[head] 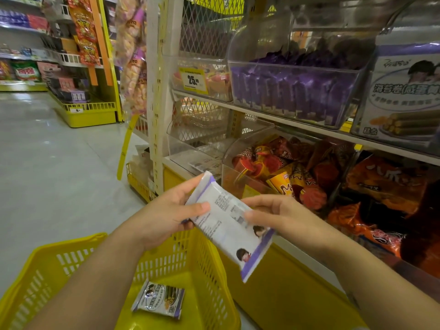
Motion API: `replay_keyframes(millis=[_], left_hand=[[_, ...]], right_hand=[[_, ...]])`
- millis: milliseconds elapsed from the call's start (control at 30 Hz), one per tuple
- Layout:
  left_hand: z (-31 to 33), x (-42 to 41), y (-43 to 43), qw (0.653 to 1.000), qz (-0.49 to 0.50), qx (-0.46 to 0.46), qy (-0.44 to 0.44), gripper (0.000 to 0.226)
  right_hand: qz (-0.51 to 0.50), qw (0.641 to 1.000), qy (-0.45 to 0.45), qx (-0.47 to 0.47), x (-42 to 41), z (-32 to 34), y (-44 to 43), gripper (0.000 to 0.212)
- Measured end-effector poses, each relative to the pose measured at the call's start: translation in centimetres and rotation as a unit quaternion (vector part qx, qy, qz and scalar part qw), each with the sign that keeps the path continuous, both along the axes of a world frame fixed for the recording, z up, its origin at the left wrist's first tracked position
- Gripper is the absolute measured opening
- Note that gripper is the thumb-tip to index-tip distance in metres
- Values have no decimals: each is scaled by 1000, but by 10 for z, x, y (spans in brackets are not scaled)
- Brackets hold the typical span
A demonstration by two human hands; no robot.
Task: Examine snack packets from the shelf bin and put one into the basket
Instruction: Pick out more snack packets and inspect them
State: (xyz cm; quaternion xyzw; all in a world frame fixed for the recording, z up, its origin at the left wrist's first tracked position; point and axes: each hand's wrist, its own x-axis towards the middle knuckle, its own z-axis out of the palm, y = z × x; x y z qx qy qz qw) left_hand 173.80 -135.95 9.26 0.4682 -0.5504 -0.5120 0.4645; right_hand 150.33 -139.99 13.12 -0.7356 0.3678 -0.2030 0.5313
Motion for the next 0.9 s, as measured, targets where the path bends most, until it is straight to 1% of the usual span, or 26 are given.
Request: replay_keyframes(millis=[67,100,200,233,333,433,500,567,700,800,900], left_hand=[[1,-5,-1,999,10,-25,-38,53],[0,-9,-3,997,37,-41,-46,53],[-3,-22,-9,980,180,-79,-39,55],[-5,-27,-11,976,199,-78,-34,56],[-8,-37,-12,980,190,-54,14,53],[-9,-37,-13,977,206,-60,9,52],[-9,-36,-12,976,208,-66,19,48],[-10,-35,-12,974,215,-62,44,42],[-11,-32,-11,963,246,-46,105,40],[-14,-36,-9,958,264,-61,98,34],[-17,-43,-9,960,255,-89,68,37]], right_hand=[[13,1000,26,0,3,0,3,27],[3,1000,28,-6,4,-2,3,24],[-57,996,30,-66,10,-3,6,19],[-69,992,35,-96,13,-5,7,17],[-81,980,53,-176,22,-11,14,18],[-80,958,85,-262,25,-15,17,21],[-71,949,90,-292,25,-14,18,24],[-60,947,85,-303,26,-12,20,25],[-56,935,90,-340,32,-12,22,27],[-70,939,77,-328,33,-12,22,26],[-91,946,52,-306,32,-13,20,23]])
